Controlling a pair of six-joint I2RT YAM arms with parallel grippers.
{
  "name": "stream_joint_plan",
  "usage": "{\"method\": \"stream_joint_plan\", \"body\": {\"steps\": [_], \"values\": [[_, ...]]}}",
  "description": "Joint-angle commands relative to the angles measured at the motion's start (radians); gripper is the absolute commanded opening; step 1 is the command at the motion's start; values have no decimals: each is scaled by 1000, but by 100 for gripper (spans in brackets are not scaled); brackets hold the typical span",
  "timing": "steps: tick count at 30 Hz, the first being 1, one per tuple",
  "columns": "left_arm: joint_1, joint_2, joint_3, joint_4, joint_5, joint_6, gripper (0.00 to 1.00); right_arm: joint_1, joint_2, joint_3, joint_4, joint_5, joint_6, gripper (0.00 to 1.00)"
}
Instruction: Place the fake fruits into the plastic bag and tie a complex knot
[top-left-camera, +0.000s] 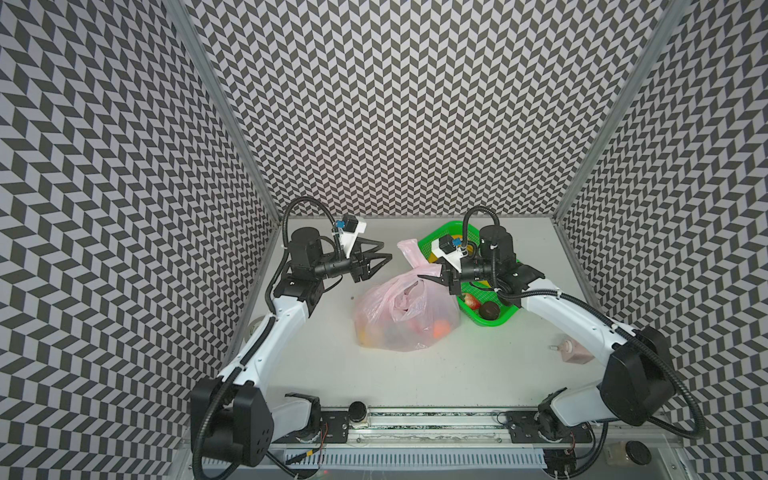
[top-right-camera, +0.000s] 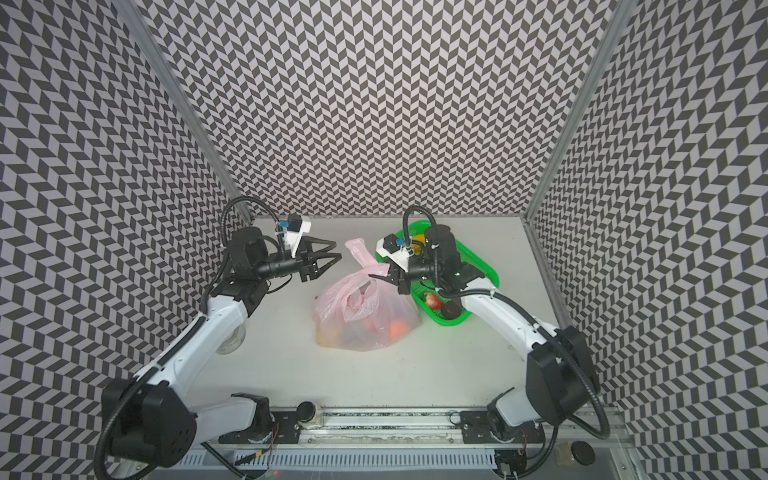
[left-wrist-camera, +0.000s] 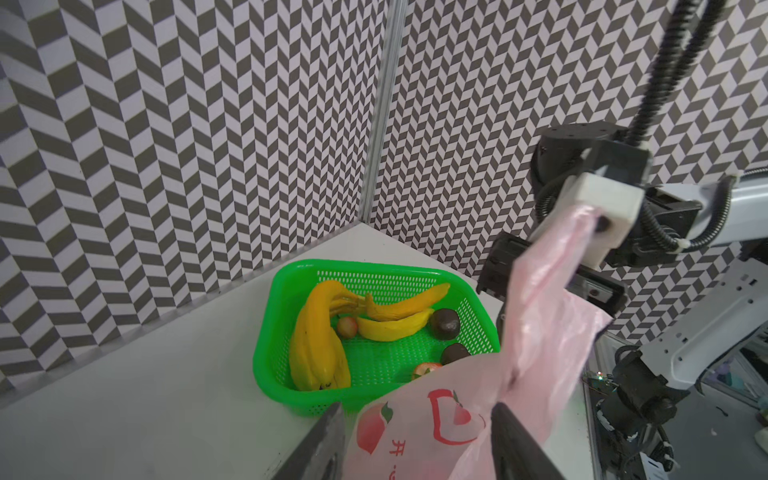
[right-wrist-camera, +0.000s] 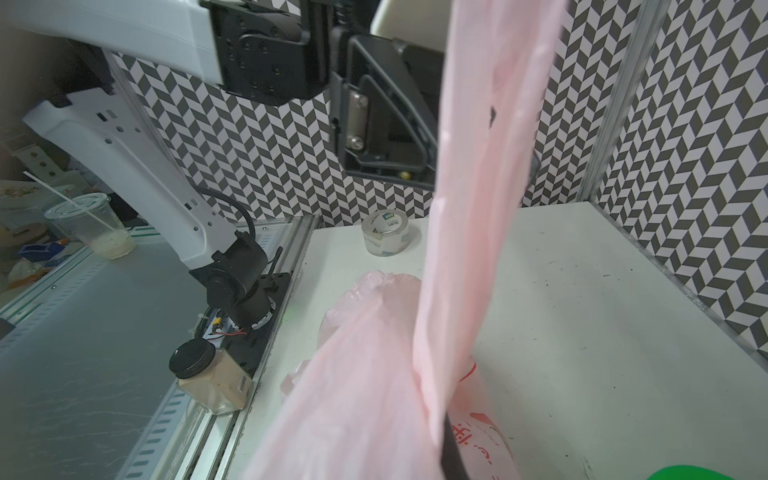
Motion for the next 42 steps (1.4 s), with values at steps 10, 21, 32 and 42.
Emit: {"method": "stream_joint_plan", "body": {"steps": [10, 21, 32, 42], "values": [[-103, 213, 158, 157, 72, -122, 61, 8, -38, -17, 16, -64, -85, 0], [-159, 258, 238, 203, 252, -106, 64, 9, -52, -24, 12, -23, -103, 0], [-188, 174, 254, -15, 319, 120, 65, 8, -66, -34, 23, 85, -93, 0], [-205, 163, 299, -370, 181, 375, 66, 8, -121, -85, 106, 183, -78, 0]]}}
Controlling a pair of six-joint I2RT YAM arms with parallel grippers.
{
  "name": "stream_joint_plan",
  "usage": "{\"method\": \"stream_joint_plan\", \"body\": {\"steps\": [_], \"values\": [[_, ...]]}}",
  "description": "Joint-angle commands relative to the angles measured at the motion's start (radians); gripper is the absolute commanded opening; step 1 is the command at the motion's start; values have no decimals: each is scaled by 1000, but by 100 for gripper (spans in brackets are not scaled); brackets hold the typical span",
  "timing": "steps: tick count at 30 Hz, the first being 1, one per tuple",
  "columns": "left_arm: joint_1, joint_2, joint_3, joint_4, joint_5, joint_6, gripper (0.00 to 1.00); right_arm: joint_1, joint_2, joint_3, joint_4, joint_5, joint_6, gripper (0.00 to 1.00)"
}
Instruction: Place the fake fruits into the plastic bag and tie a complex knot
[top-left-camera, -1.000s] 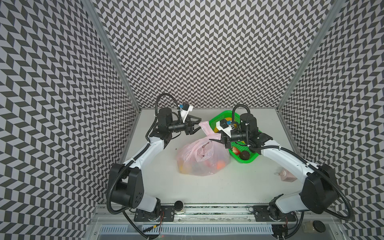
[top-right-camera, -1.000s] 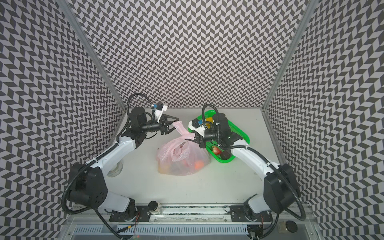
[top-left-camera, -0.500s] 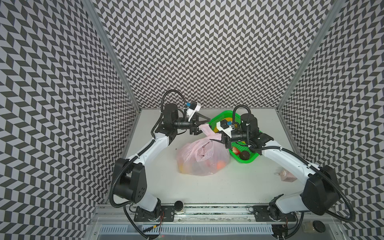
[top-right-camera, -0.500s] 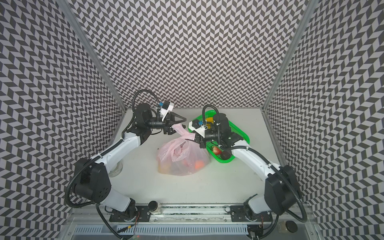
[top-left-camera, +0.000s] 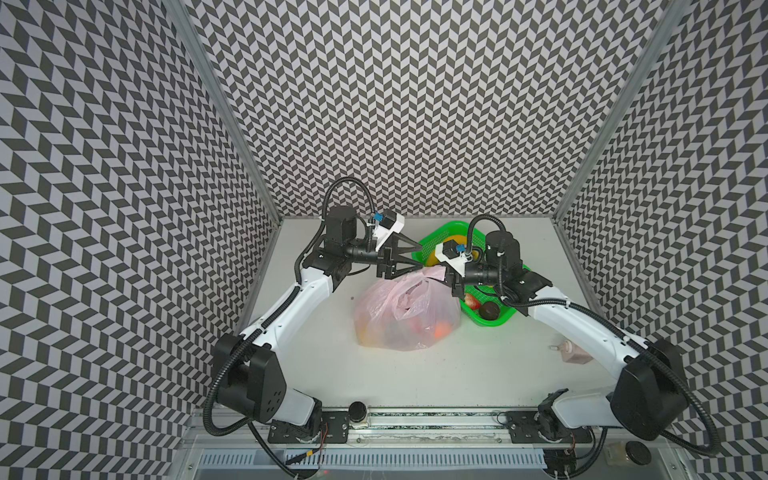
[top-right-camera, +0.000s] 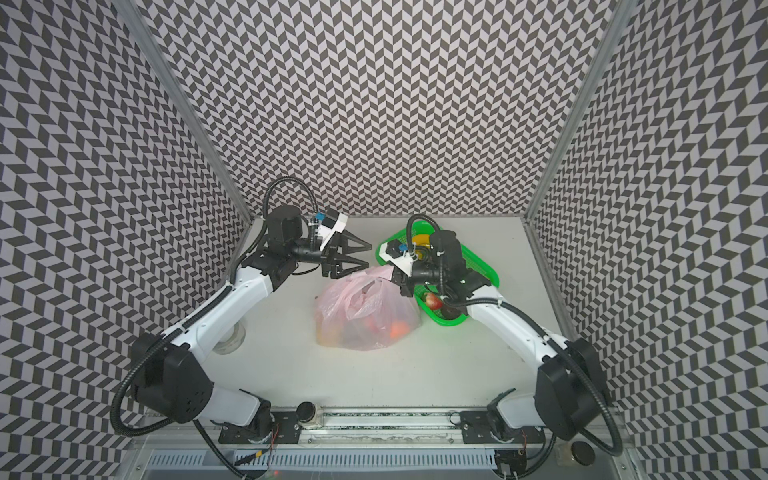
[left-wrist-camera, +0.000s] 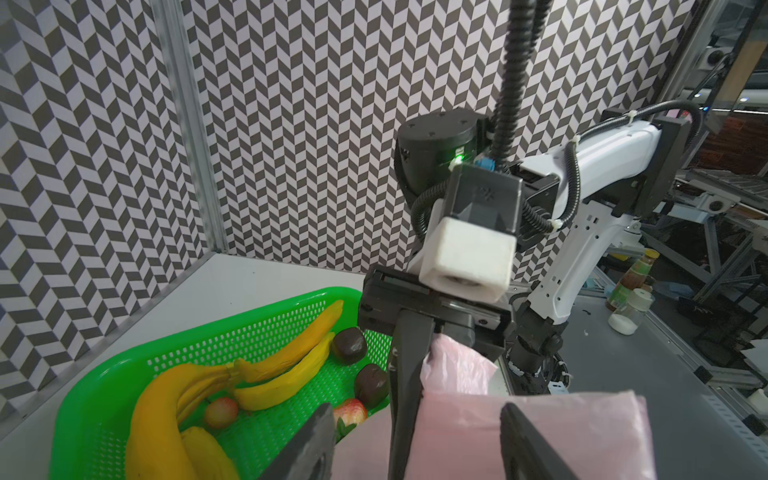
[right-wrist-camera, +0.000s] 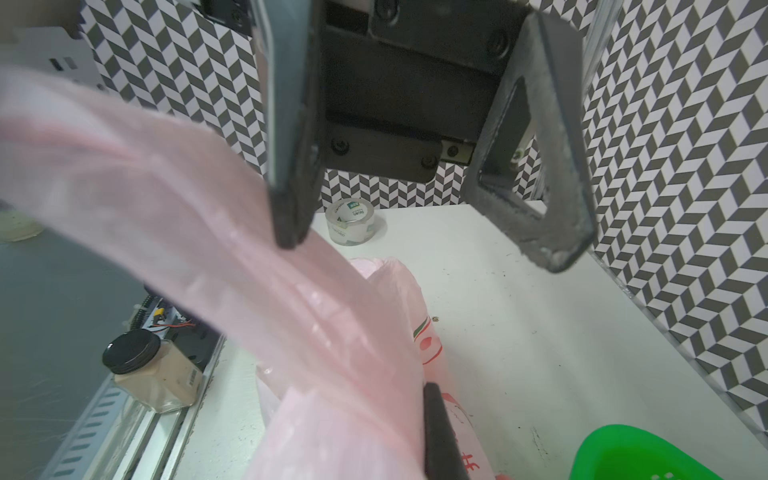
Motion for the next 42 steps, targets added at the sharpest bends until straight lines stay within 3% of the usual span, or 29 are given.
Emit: {"method": "stream_joint_plan", "body": {"steps": [1, 13, 16, 23, 26, 37, 40, 42], "values": [[-18, -18, 31, -169, -67, 131, 67, 4, -43, -17, 90, 51, -19, 0], [-57, -13, 34, -296, -251, 207, 70, 5, -74, -57, 144, 100, -31, 0], [-56, -7, 36, -305, -265, 211, 66, 6, -75, -60, 144, 104, -34, 0], [-58, 5, 34, -317, -260, 223, 46, 6, -77, -64, 151, 115, -38, 0], [-57, 14, 33, -324, -258, 229, 42, 7, -78, -68, 159, 112, -35, 0], [-59, 15, 33, -317, -242, 235, 4, 10, -69, -62, 131, 136, -56, 0], [-55, 8, 31, -313, -244, 239, 11, 10, -75, -69, 139, 135, -59, 0], [-29, -7, 28, -300, -182, 229, 17, 9, -82, -80, 156, 136, -59, 0]]}}
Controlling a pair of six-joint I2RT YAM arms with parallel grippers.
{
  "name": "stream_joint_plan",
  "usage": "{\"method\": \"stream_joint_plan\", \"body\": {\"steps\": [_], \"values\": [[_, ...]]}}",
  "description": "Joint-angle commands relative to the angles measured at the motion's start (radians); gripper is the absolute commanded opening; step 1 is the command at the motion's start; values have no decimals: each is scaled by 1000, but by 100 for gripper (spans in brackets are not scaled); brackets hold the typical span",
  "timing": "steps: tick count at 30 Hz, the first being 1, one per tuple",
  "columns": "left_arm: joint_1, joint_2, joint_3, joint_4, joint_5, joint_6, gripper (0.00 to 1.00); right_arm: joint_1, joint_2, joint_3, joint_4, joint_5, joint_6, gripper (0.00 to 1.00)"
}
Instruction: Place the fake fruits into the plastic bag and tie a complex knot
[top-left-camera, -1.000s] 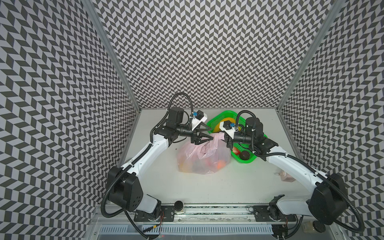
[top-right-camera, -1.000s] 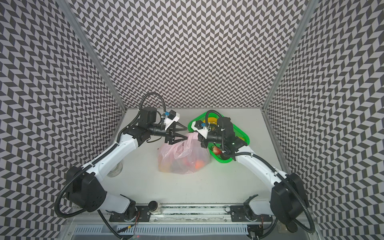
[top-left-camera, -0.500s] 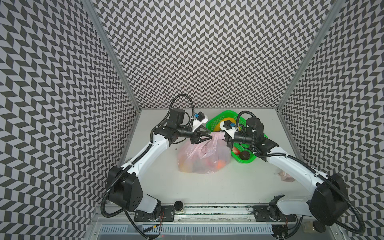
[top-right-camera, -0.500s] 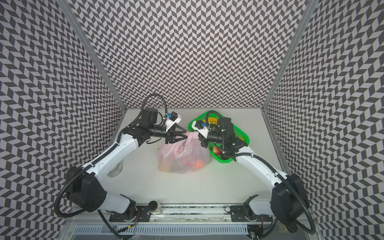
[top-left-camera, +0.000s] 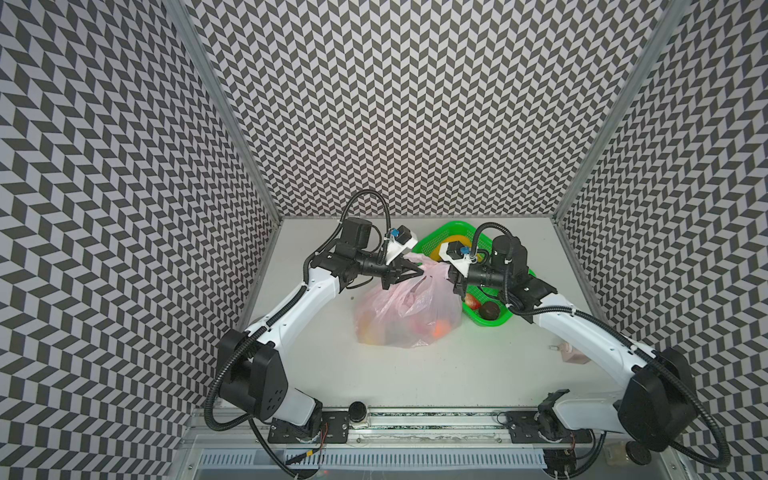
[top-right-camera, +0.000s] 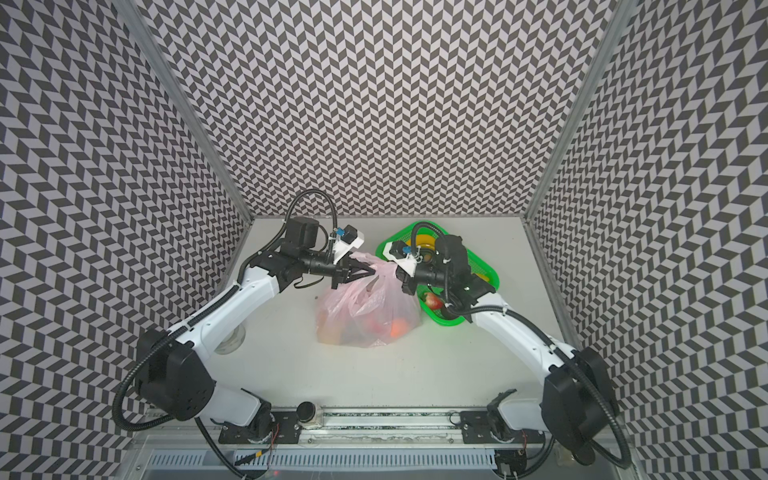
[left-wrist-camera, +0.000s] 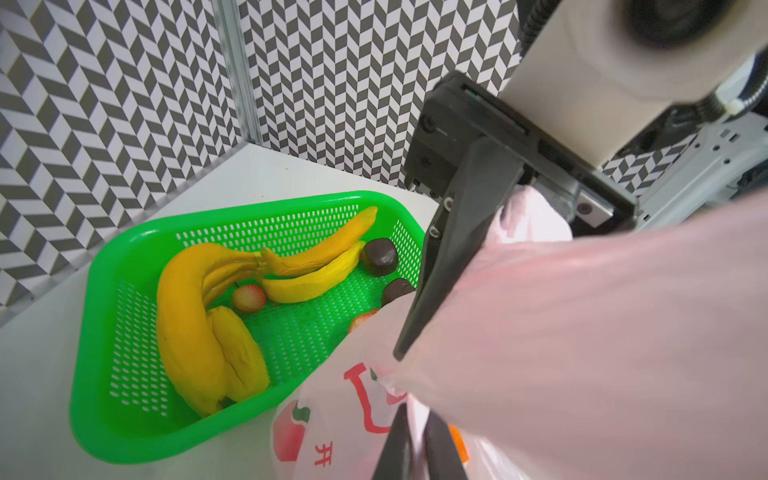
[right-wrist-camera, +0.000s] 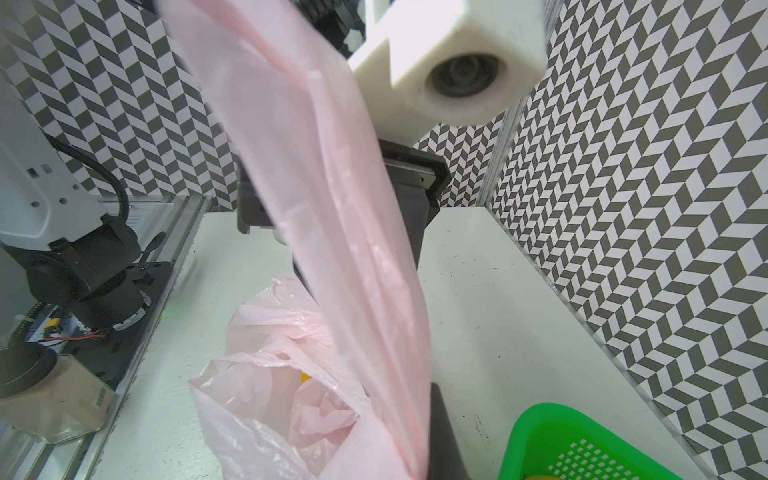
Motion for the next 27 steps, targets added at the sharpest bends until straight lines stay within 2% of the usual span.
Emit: {"method": "stream_joint_plan", "body": {"steps": [1, 3, 5, 7, 12, 20, 23, 27], "values": [[39, -38, 11, 34, 87, -14, 26, 8, -33, -20, 69, 4, -35, 0], [77, -72, -16, 102, 139, -71, 33, 8, -36, -25, 82, 4, -39, 0], [108, -117, -51, 188, 175, -140, 48, 8, -39, -27, 90, 10, -47, 0], [133, -159, -80, 269, 192, -212, 55, 9, -40, -33, 98, 20, -53, 0], [216, -189, -116, 501, 163, -522, 58, 10, -53, -57, 138, 28, -64, 0], [171, -82, 46, 372, 143, -492, 66, 21, -75, -76, 139, 66, -138, 0], [113, -59, 91, 313, 137, -430, 73, 26, -74, -76, 128, 79, -158, 0], [53, -36, 131, 237, 60, -339, 80, 37, -64, -71, 108, 94, -181, 0]]}}
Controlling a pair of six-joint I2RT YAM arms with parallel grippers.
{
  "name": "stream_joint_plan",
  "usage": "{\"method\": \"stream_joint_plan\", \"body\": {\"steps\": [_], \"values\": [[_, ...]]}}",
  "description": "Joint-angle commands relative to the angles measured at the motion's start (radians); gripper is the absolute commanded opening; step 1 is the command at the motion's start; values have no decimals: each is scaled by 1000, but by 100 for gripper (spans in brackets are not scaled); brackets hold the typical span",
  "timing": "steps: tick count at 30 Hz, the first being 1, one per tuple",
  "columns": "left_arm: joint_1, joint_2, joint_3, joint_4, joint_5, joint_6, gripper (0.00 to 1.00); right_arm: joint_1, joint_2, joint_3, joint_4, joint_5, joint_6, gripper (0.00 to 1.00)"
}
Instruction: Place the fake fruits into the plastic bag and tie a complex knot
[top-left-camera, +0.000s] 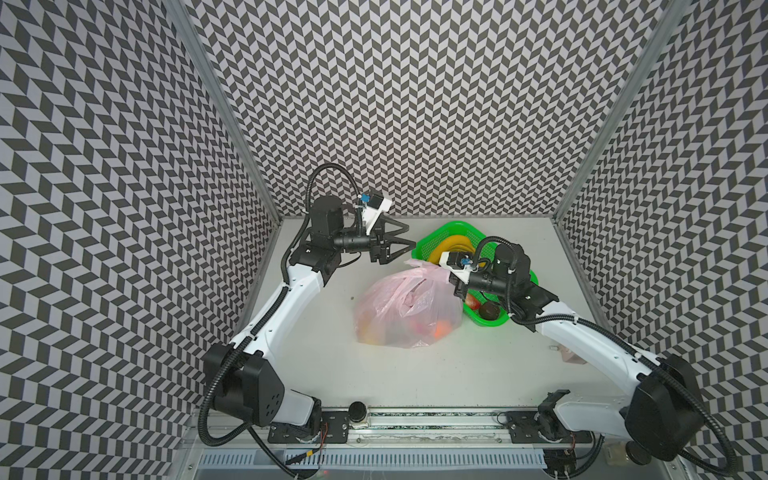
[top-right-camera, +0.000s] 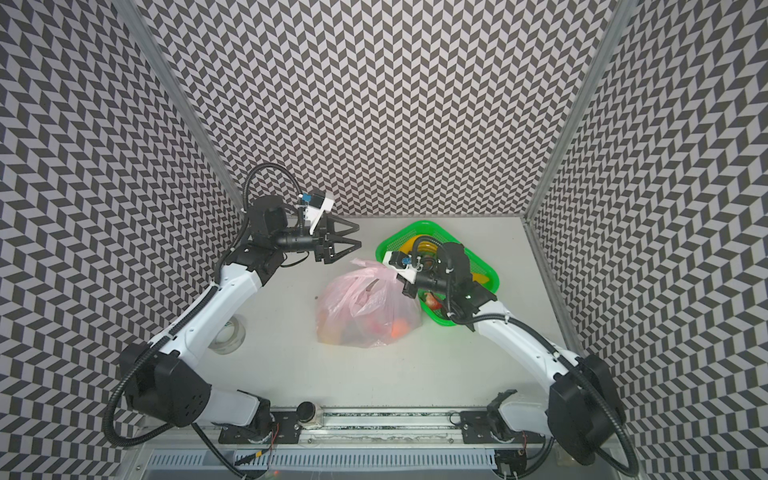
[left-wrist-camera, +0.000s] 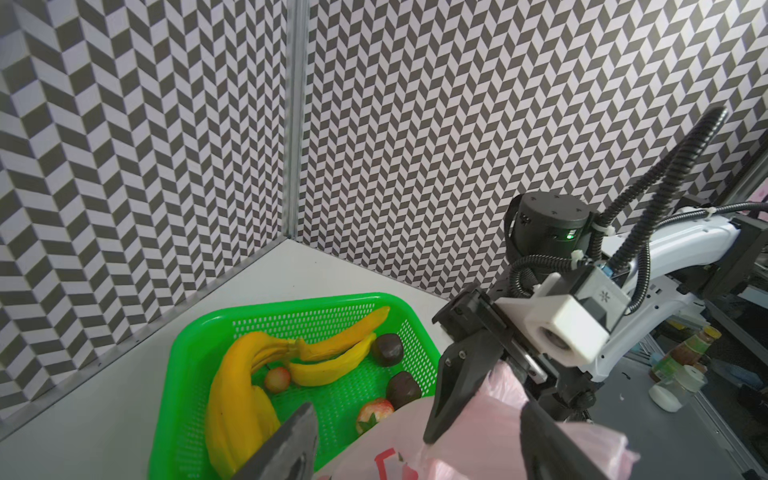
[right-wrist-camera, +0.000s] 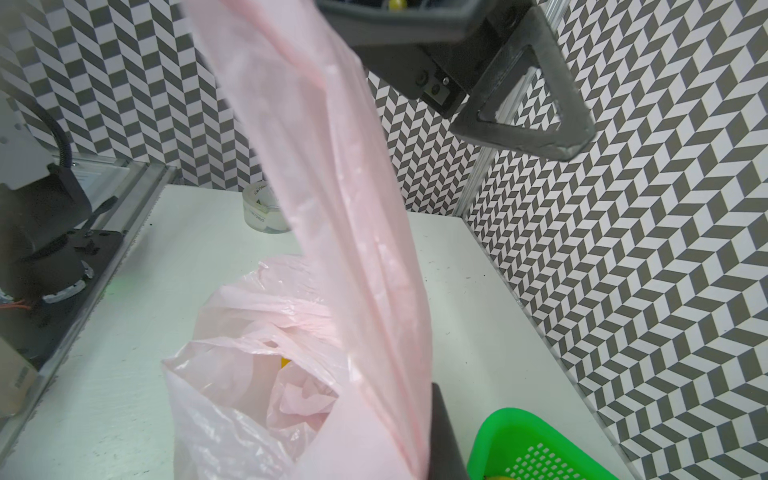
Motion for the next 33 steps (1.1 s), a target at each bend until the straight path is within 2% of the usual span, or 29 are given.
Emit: {"method": "stream_joint_plan", "body": {"steps": [1, 9, 22, 33], "values": [[-46, 14, 56, -99, -63, 107, 81, 12, -17, 3, 27, 19, -62, 0], [-95, 43, 76, -284, -171, 267, 82, 15, -26, -6, 52, 26, -39, 0], [-162, 54, 73, -420, -360, 374, 82, 17, -29, -7, 59, 46, -27, 0], [-165, 80, 54, -454, -369, 397, 65, 19, -39, -14, 70, 58, -26, 0]]}}
